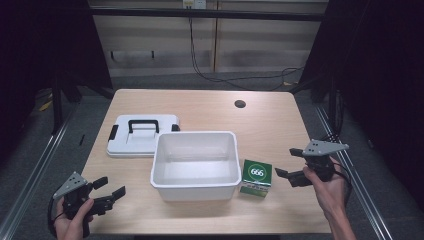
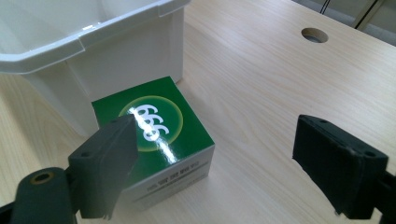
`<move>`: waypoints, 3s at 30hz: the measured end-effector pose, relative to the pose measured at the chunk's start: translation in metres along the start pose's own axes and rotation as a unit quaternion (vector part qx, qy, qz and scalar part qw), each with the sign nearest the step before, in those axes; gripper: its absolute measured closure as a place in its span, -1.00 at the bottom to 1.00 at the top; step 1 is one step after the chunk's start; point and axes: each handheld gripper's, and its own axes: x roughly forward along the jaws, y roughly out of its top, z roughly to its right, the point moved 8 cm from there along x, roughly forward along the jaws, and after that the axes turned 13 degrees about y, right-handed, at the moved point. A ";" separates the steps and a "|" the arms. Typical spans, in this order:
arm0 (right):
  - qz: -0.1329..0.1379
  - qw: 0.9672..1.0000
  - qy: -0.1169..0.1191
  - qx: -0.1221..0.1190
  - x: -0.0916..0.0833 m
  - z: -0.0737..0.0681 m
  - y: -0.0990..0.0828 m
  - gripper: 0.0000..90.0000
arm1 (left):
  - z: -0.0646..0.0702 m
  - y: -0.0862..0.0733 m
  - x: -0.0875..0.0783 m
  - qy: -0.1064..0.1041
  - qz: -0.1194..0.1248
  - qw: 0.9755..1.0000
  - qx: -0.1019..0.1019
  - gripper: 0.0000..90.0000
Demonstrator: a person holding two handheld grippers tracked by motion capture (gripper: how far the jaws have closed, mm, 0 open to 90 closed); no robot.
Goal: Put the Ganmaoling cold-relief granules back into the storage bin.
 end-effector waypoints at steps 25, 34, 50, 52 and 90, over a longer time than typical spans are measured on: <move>-0.127 0.989 0.064 -0.046 0.030 -0.018 0.012 -0.63 | 0.001 0.000 0.001 0.000 -0.002 1.000 0.001 -0.64; -0.221 0.967 0.096 -0.086 0.045 -0.025 0.028 -0.62 | 0.000 0.000 0.000 0.001 0.000 1.000 0.001 -0.64; -0.308 0.938 0.105 -0.117 0.055 -0.023 0.036 -0.71 | 0.000 0.000 0.001 0.000 0.000 1.000 0.002 -0.64; -0.311 0.938 0.104 -0.117 0.059 -0.023 0.037 -0.76 | 0.000 0.000 0.001 -0.001 0.000 1.000 0.001 -0.64; -0.417 0.885 0.166 -0.121 0.095 -0.022 0.005 -0.74 | -0.002 0.001 0.000 0.005 0.003 1.000 -0.001 -0.64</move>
